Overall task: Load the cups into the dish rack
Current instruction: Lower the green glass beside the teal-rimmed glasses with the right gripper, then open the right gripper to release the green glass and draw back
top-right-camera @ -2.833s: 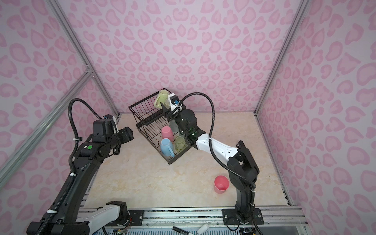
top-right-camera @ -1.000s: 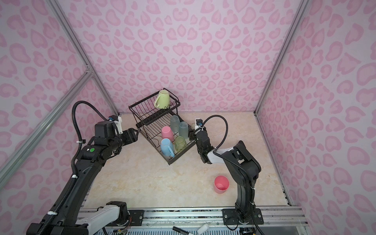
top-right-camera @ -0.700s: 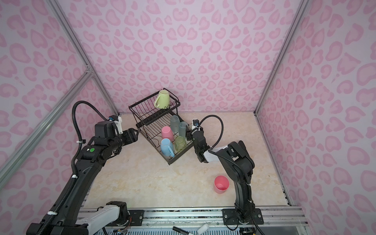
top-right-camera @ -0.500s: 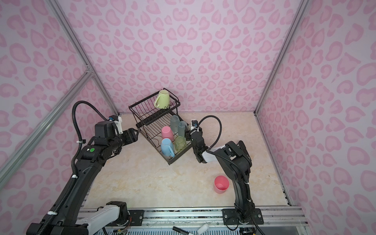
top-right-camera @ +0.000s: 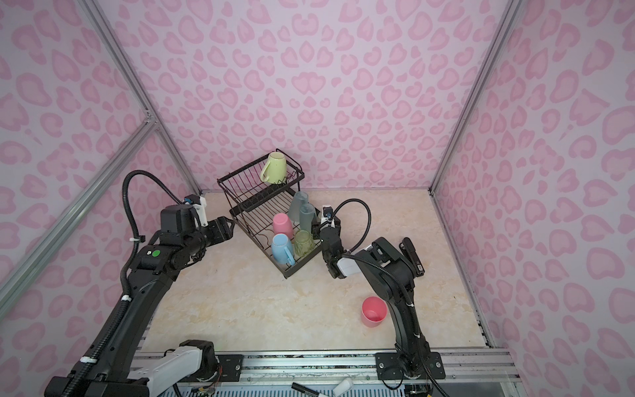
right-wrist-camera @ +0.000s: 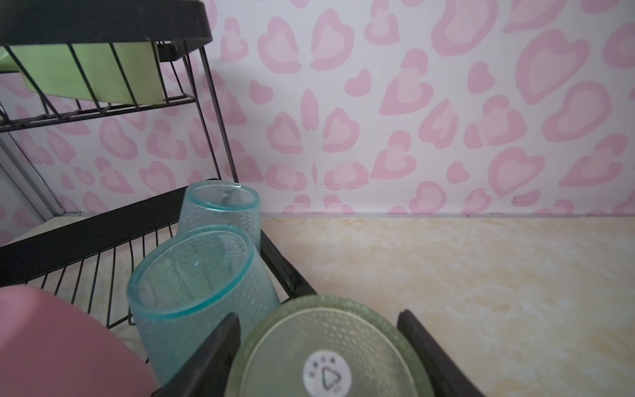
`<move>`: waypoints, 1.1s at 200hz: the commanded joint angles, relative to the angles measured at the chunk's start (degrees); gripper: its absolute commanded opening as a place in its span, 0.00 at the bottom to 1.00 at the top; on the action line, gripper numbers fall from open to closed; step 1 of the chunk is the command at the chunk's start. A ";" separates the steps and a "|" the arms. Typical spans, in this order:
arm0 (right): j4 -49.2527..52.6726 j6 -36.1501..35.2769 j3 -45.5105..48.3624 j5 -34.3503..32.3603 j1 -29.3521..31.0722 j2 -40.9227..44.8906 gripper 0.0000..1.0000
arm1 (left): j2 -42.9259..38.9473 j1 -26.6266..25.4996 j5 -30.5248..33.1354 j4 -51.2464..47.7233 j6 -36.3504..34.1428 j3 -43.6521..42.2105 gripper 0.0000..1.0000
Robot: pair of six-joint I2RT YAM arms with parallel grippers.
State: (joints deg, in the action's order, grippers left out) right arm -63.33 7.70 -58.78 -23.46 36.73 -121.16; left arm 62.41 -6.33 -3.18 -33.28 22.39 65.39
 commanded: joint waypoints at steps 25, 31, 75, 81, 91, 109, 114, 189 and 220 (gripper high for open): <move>-2.14 -0.09 0.27 -1.66 0.19 0.17 0.54 | 0.00 -0.04 0.00 1.20 -0.77 -0.23 0.75; -1.33 0.15 0.25 -1.67 0.18 0.43 0.54 | -0.08 -0.06 0.14 1.20 -0.77 -0.26 0.75; 2.90 1.08 1.47 -1.61 0.77 2.12 0.54 | -0.10 -0.06 -0.04 1.27 -0.71 -0.30 0.75; 2.54 1.11 1.88 -1.84 0.83 2.24 0.55 | -0.14 -0.03 -0.07 1.35 -0.69 -0.26 0.75; 2.78 1.26 2.18 -1.94 0.81 2.49 0.55 | -0.13 -0.03 -0.07 1.29 -0.68 -0.30 0.75; 4.89 1.60 1.26 -1.94 0.84 2.55 0.56 | -0.20 -0.02 -0.07 1.29 -0.68 -0.35 0.75; 5.53 1.77 1.00 -1.94 0.90 2.60 0.56 | -0.27 -0.06 -0.03 1.37 -0.68 -0.35 0.75; 11.42 3.17 -0.56 -2.85 1.51 3.37 0.60 | -0.58 -0.02 0.09 1.45 -0.68 -0.44 0.75; 14.26 4.02 -1.38 -4.16 1.94 3.65 0.61 | -0.72 0.00 0.13 1.39 -0.68 -0.43 0.75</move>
State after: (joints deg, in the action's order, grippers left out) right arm -52.03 10.72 -59.61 -25.61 38.44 -117.80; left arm 62.08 -6.37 -3.18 -33.12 22.39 65.14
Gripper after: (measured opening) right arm 0.664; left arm 0.751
